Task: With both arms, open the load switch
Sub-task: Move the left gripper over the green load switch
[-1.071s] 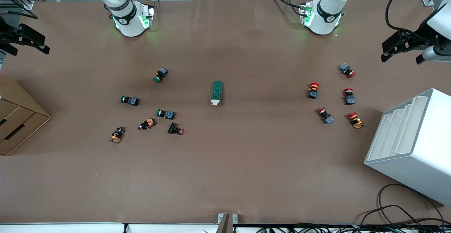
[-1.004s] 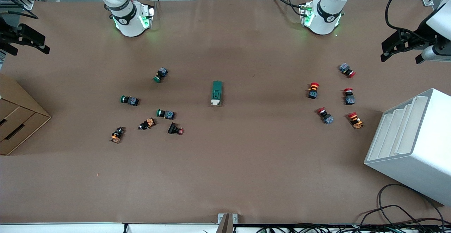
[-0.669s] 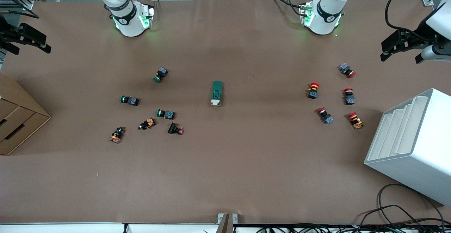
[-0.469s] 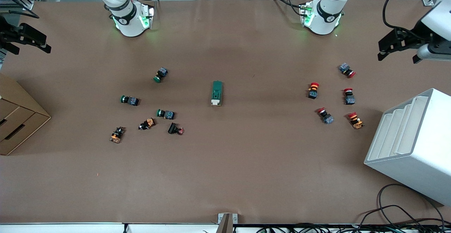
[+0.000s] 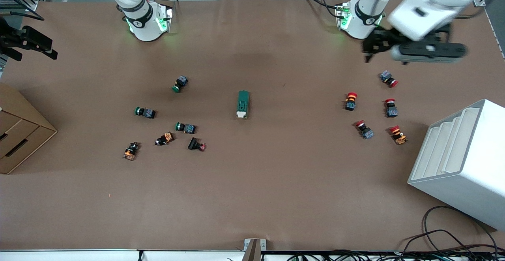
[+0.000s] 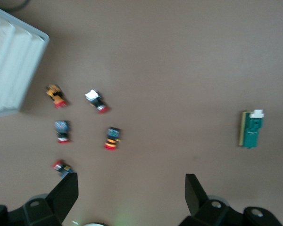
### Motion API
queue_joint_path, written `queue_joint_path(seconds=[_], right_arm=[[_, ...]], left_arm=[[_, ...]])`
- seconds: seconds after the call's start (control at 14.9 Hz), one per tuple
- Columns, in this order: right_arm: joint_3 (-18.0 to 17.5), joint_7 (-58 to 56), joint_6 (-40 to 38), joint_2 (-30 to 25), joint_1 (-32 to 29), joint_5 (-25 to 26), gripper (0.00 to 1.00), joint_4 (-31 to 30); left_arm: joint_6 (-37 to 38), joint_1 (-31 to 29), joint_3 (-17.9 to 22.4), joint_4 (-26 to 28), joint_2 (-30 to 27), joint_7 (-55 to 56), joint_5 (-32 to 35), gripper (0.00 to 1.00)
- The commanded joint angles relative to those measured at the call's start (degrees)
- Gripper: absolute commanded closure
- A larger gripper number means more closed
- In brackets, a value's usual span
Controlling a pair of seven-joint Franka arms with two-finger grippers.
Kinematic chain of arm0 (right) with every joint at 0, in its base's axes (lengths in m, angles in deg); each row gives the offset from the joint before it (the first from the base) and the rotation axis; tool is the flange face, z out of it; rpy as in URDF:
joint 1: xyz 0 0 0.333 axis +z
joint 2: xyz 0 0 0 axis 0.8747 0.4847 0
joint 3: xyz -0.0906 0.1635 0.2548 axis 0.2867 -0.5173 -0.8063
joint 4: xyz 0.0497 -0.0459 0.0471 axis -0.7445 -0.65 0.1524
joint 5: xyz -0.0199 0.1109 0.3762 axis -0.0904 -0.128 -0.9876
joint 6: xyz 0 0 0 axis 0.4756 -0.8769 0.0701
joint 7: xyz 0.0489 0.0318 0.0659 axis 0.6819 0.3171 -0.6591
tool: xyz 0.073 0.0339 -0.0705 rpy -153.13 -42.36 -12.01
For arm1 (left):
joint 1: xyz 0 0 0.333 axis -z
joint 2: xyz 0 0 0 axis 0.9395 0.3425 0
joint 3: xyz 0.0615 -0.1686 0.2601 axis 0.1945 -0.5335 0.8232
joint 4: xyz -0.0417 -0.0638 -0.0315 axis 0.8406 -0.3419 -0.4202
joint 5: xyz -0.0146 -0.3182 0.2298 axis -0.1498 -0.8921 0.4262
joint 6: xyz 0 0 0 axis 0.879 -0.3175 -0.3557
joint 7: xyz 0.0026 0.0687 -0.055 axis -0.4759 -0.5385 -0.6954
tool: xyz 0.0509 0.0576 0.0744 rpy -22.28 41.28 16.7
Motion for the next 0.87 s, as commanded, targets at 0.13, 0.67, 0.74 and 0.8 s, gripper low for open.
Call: queue_joint_path(seconds=[0.13, 0.67, 0.74, 0.8], right_arm=[[-0.2, 0.1, 0.4, -1.7, -0.2, -0.5, 0.00, -1.9], [-0.3, 0.1, 0.2, -1.7, -0.2, -0.3, 0.00, -2.0], [-0.3, 0.1, 0.1, -1.8, -0.2, -0.3, 0.00, -2.1], [-0.3, 0.1, 0.1, -1.7, -0.1, -0.3, 0.00, -2.1]], left_arm=[[-4.7, 6.5, -4.4, 3.6, 2.3, 18.1, 4.6, 0.00], [-19.4, 25.1, -5.0, 9.8, 12.6, 52.8, 13.1, 0.00], [-21.0, 27.7, -5.0, 9.8, 15.6, 58.5, 16.3, 0.00], [-23.2, 30.2, -5.0, 9.7, 18.5, 64.8, 19.8, 0.00]])
